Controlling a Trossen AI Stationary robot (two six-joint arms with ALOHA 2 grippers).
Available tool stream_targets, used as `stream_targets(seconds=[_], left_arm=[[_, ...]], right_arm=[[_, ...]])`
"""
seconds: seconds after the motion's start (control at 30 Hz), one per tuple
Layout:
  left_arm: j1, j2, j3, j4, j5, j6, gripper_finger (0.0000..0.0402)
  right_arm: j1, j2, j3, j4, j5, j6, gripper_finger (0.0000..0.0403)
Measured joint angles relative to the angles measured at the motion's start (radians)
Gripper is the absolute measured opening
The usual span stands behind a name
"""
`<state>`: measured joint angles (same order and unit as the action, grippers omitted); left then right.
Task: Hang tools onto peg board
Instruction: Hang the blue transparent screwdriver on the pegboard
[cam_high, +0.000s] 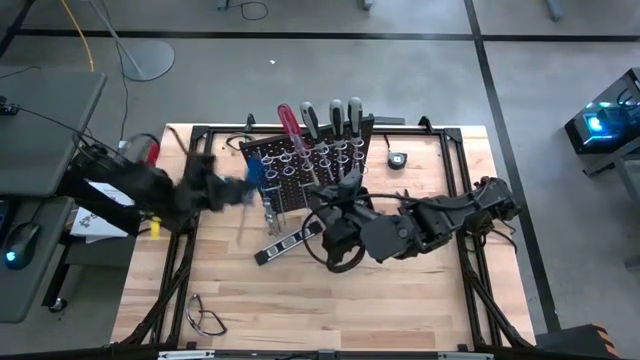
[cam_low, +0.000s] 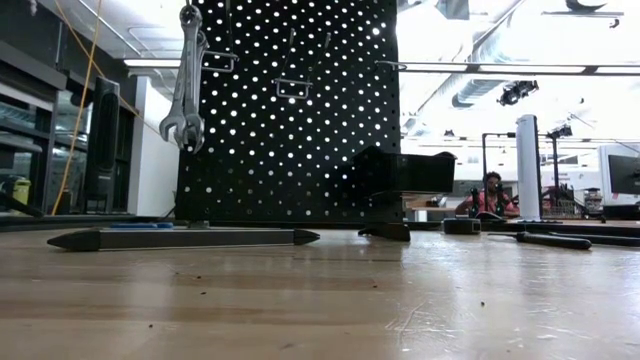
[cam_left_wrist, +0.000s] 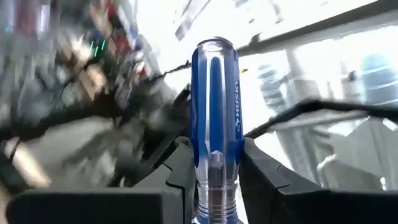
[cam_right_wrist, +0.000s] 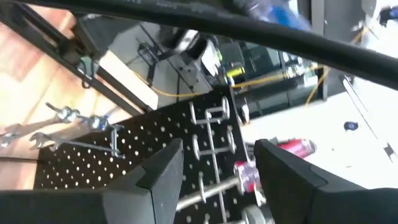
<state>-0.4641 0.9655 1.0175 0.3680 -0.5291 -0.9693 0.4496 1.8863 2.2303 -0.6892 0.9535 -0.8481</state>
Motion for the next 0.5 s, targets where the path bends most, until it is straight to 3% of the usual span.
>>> stream_targets(seconds=[0.27, 0.5], left_arm=[[0.025, -0.080, 0.056, -0.004, -0.153, 0.471, 0.0078], [0.071, 0.014, 0.231, -0.018, -0.203, 0.937, 0.0078]], right_arm=[[0.003, -0.076, 0.001, -0.084, 0.031, 0.323, 0.0190], [0.001, -0.122, 0.001, -0.165, 0.053, 0.519, 0.0190]])
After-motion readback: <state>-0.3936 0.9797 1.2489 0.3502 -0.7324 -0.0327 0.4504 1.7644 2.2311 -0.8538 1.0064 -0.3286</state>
